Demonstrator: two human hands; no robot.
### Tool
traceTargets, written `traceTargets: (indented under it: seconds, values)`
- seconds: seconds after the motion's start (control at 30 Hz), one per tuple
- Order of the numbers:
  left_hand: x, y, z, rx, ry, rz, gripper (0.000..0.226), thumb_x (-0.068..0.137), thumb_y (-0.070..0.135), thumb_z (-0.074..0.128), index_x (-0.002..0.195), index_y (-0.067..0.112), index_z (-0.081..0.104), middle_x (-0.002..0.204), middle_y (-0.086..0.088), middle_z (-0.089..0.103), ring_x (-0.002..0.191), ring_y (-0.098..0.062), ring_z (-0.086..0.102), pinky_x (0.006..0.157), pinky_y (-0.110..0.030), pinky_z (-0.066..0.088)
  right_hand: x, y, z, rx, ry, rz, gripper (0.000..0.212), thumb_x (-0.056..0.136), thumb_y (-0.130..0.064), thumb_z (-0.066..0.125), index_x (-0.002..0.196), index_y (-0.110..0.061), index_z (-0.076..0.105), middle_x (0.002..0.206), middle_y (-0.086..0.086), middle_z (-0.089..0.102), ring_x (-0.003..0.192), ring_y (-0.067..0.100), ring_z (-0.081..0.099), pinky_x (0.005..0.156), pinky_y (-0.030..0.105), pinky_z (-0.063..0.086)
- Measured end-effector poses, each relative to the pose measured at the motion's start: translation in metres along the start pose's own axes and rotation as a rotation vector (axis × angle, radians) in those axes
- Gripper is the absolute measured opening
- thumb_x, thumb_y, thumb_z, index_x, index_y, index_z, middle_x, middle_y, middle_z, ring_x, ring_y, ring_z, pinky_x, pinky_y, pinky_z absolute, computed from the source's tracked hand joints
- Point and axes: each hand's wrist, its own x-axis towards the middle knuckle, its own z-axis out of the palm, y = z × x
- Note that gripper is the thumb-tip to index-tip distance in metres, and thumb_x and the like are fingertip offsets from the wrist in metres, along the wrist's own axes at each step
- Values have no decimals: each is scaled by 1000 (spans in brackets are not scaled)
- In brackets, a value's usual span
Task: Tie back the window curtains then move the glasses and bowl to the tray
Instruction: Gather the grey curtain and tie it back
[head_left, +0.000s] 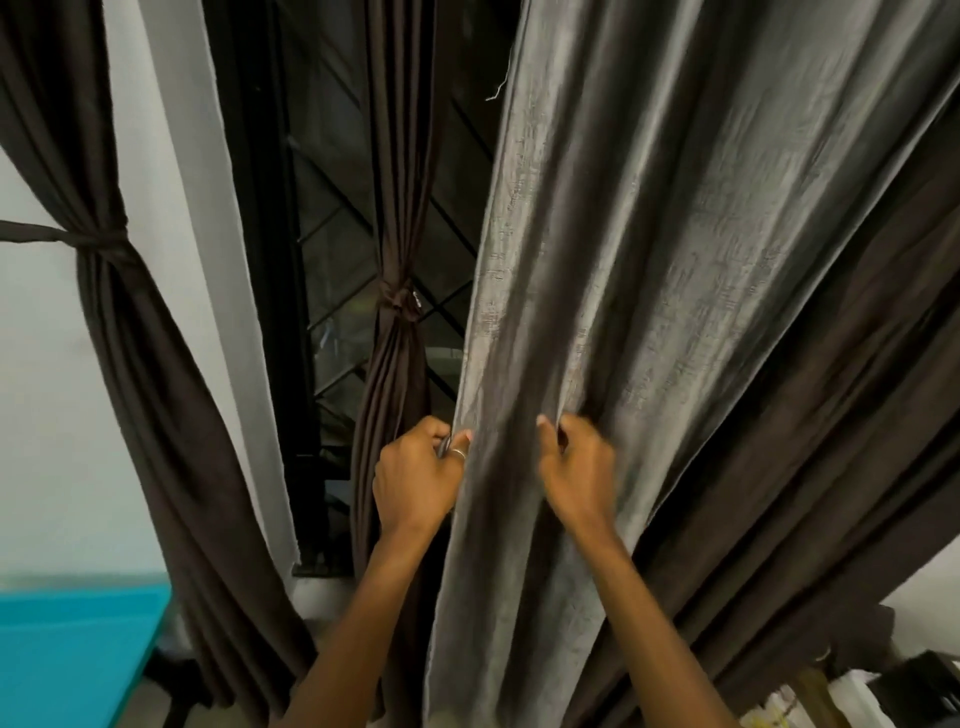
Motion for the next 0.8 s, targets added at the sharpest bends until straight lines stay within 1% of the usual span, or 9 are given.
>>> traceTargets:
  seconds: [0.03,0.13,0.2,0.37,0.47,0.57,0.67,0.73,0.8]
  values:
    - [-2,1,1,-15,6,-10,26,87,49,72,76,27,61,65,10,66,62,-10,64,59,-39,57,-12,4,5,5,-10,-28,30,98,-17,65,70,-12,55,60,-4,51,51,13,48,53,17,29]
    - [-6,6,5,-27,3,-1,22,84,53,74,90,35,63,77,15,69,70,-6,67,62,-36,58,-34,6,18,15,-53,-89,19,97,-10,64,79,-9,65,68,-9,51,53,5,46,52,7,34]
    - [-8,12,10,-24,-31,13,21,83,51,76,88,38,59,76,16,68,70,-5,66,61,-37,58,-39,5,23,43,-97,-126,17,97,-8,62,81,-9,65,70,-8,53,57,7,49,53,8,34]
    - [-8,20,23,-50,-152,19,17,85,44,75,81,35,61,78,15,68,77,-6,67,69,-40,59,-44,7,22,132,-136,-157,14,99,-7,60,94,-11,72,76,-14,55,61,-8,51,59,3,34]
    - [-12,24,27,-131,-222,7,11,89,41,73,86,30,70,75,14,71,74,-4,69,72,-42,61,-45,13,16,154,-146,-179,16,101,-9,58,104,-12,73,82,-10,63,68,-4,57,63,2,37]
    - [-17,33,28,-142,-247,-1,31,86,58,70,94,29,74,76,14,73,74,-1,70,72,-37,62,-42,19,13,145,-191,-198,20,102,-11,55,111,-10,73,89,0,71,76,7,65,65,8,45]
    - [-22,51,32,142,-172,27,58,76,85,54,85,29,67,74,12,69,71,-5,67,65,-32,58,-39,27,16,117,-230,-161,19,103,-11,53,94,-5,69,79,3,66,64,9,59,56,10,36]
    - [-27,65,37,327,-71,72,51,84,75,54,77,25,58,72,6,67,70,-17,68,62,-34,55,-37,31,19,103,-238,-154,18,101,-8,57,88,-2,67,75,2,62,60,4,50,54,7,29]
    - [-31,74,41,365,-28,69,37,93,55,57,83,20,59,78,-2,69,76,-28,70,63,-35,53,-38,34,21,95,-238,-175,16,100,-11,60,96,0,70,77,2,62,61,4,51,54,9,31]
